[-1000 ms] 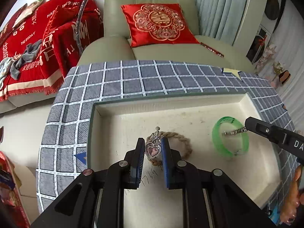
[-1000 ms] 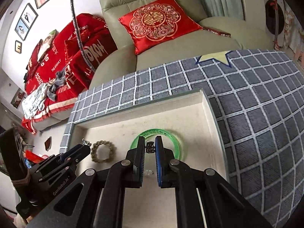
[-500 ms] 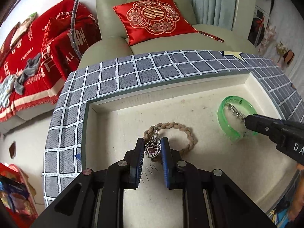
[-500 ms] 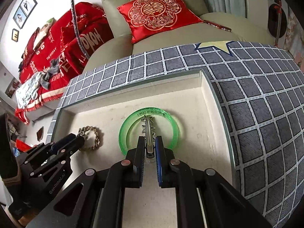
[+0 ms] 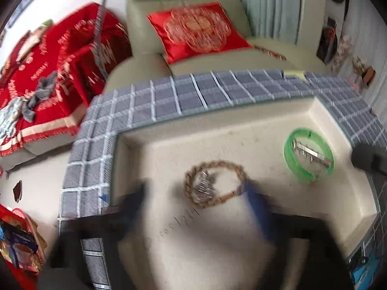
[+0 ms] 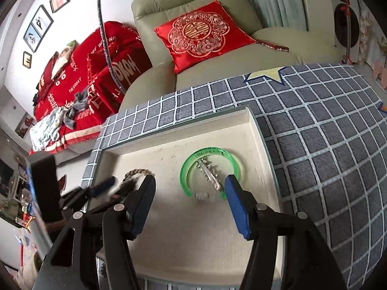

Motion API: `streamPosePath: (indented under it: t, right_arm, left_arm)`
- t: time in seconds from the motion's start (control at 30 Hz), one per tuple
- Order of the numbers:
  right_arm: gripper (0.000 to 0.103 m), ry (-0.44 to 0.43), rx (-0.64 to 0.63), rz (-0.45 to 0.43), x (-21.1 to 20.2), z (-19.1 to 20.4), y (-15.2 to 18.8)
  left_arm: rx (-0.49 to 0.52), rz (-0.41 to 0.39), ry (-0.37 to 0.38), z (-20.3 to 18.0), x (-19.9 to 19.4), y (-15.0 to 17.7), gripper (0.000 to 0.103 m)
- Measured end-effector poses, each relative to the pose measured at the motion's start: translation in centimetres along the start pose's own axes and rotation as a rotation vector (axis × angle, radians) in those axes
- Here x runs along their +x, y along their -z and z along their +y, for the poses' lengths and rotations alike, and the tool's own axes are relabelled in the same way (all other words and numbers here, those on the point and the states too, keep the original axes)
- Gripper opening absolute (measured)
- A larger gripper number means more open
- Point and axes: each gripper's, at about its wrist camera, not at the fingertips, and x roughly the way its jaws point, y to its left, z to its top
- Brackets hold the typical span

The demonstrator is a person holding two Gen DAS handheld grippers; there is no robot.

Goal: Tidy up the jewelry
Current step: 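Move both open tools back over the remaining jewelry on the tablecloth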

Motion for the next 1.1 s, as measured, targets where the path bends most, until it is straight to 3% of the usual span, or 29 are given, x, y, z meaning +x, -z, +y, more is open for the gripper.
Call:
streamPosePath:
  t: [0.23, 0.33, 0.47, 0.5, 0.53, 0.57, 0.7, 0.9, 1.1]
  right_arm:
    - [0.064, -0.011, 0.005, -0.016, -3.1, 0.2, 1.6]
    - [0.078, -0.014, -0.007, -0.026, -4.6, 0.5, 2.5]
    - [0.081, -0.014, -0.024, -0.048, -6.5, 0.9, 3.9]
    - [0.086, -0.013, -0.031, -0.054, -7.0, 1.0, 4.3]
    - [0.099, -0.011, -0.037, -0.058, -7.4, 1.1, 4.8]
    - [0.103, -0.008, -0.044, -0.066, -7.8, 1.2, 5.3]
    - [0.103, -0.008, -0.055, -0.094, -9.7, 1.3, 7.6]
    - [0.103, 0.005, -0.032, 0.006, -10.4, 0.7, 11.0]
    - [0.103, 0.037, -0.032, 0.051, -10.9, 0.0, 14.7]
  left_arm:
    - [0.005, -0.066, -0.003, 0.4, -2.7, -0.4, 0.103]
    - [0.016, -0.108, -0.019, 0.7, -4.6, 0.0, 0.103]
    - [0.023, -0.138, -0.005, 1.3, -7.0, 1.3, 0.103]
    - [0.023, -0.142, 0.001, 1.5, -7.8, 1.9, 0.103]
    - [0.023, -0.143, 0.005, 1.7, -8.3, 2.3, 0.103]
    - [0.026, -0.144, 0.011, 1.9, -8.8, 2.8, 0.103]
    - [0.011, -0.149, 0.012, 2.7, -10.7, 5.6, 0.103]
    - [-0.017, -0.112, 0.049, 3.8, -12.0, 9.9, 0.103]
    - [-0.041, -0.037, 0.067, 3.7, -11.5, 13.9, 0.103]
